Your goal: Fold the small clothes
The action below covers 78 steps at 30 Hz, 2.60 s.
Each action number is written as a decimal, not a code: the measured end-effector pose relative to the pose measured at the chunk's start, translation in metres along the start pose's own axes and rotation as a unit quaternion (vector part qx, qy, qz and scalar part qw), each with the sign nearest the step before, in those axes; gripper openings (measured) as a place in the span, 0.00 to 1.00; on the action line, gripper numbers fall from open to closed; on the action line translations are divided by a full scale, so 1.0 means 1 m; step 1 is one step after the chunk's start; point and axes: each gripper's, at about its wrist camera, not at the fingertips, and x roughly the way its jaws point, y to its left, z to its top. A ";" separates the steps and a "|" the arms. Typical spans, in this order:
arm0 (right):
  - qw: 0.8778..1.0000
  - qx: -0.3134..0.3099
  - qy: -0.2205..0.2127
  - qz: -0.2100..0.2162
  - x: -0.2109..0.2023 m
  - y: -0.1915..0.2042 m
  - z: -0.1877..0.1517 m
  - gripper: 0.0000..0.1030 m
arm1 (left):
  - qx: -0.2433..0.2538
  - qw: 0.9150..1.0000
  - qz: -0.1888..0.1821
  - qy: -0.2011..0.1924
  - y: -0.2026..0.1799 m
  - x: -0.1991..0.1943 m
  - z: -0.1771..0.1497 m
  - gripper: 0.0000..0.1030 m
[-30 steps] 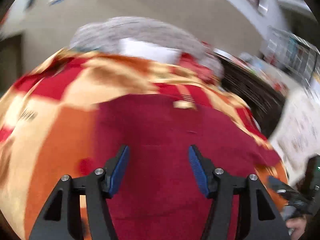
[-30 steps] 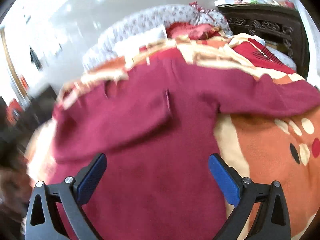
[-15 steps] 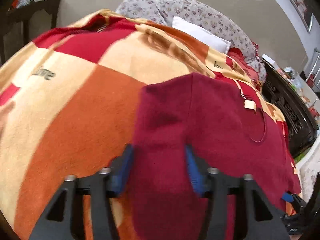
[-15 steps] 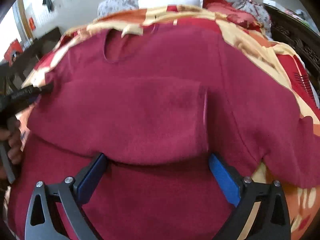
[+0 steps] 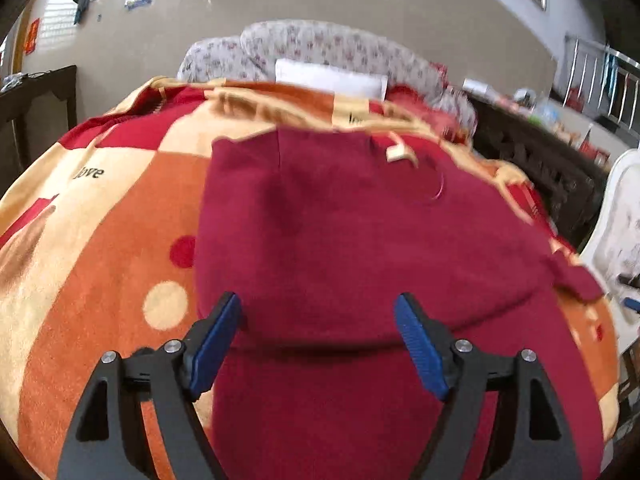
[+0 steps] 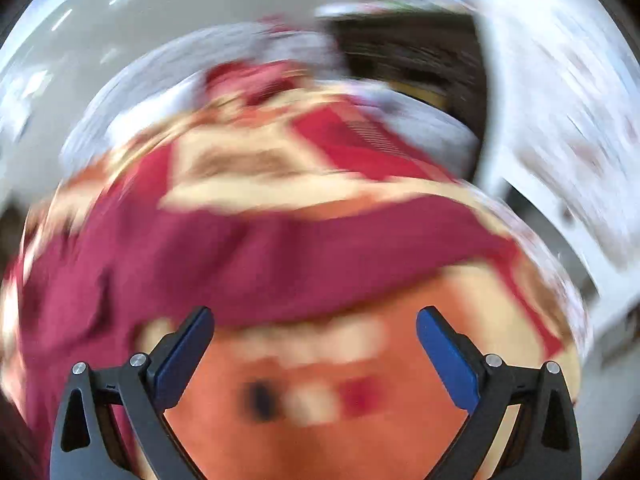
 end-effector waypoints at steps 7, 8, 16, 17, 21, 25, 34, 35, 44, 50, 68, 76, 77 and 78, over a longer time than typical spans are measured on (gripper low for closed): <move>0.965 0.242 0.052 0.083 0.034 -0.142 0.033 1.00 | -0.011 1.000 0.005 0.012 0.004 0.005 -0.003 0.77; 0.961 0.253 0.055 0.093 0.041 -0.147 0.033 1.00 | -0.012 1.000 0.003 0.013 0.005 0.005 -0.003 0.77; 0.930 0.325 0.051 0.167 0.087 -0.159 0.028 0.61 | -0.025 1.000 -0.002 0.016 0.009 0.005 -0.004 0.77; 0.932 0.321 0.049 0.162 0.089 -0.159 0.028 0.53 | -0.027 1.000 -0.003 0.016 0.009 0.005 -0.005 0.77; 0.935 0.314 0.033 0.161 0.096 -0.161 0.030 0.38 | -0.025 1.000 -0.002 0.018 0.009 0.006 -0.004 0.77; 0.938 0.309 0.019 0.155 0.091 -0.163 0.028 0.19 | -0.028 0.999 -0.003 0.019 0.010 0.007 -0.005 0.77; 0.963 0.149 -0.058 0.216 0.022 -0.022 0.069 0.07 | -0.057 0.998 -0.011 0.001 0.018 0.000 -0.006 0.77; 0.961 0.132 -0.058 0.236 0.016 0.001 0.070 0.07 | -0.067 0.998 -0.006 -0.008 0.021 -0.004 -0.007 0.77; 0.908 -0.057 -0.015 0.415 -0.030 0.293 0.036 0.07 | -0.196 0.977 0.064 -0.057 0.069 -0.045 -0.025 0.79; 0.878 -0.154 0.035 0.452 -0.022 0.438 -0.037 0.07 | -0.234 0.969 0.075 -0.028 0.084 -0.033 -0.029 0.80; 0.892 -0.175 0.106 0.402 0.051 0.475 -0.116 0.10 | -0.227 0.972 0.050 -0.046 0.082 -0.040 -0.029 0.80; 0.885 -0.159 0.096 0.426 0.031 0.427 -0.110 0.68 | -0.167 0.984 -0.065 -0.003 0.087 0.000 0.013 0.84; 0.886 -0.154 0.096 0.426 0.032 0.421 -0.109 0.68 | -0.177 0.982 -0.072 0.001 0.093 0.004 0.013 0.84; 0.887 -0.150 0.095 0.427 0.030 0.407 -0.108 0.68 | -0.187 0.979 -0.086 -0.003 0.098 0.003 0.013 0.84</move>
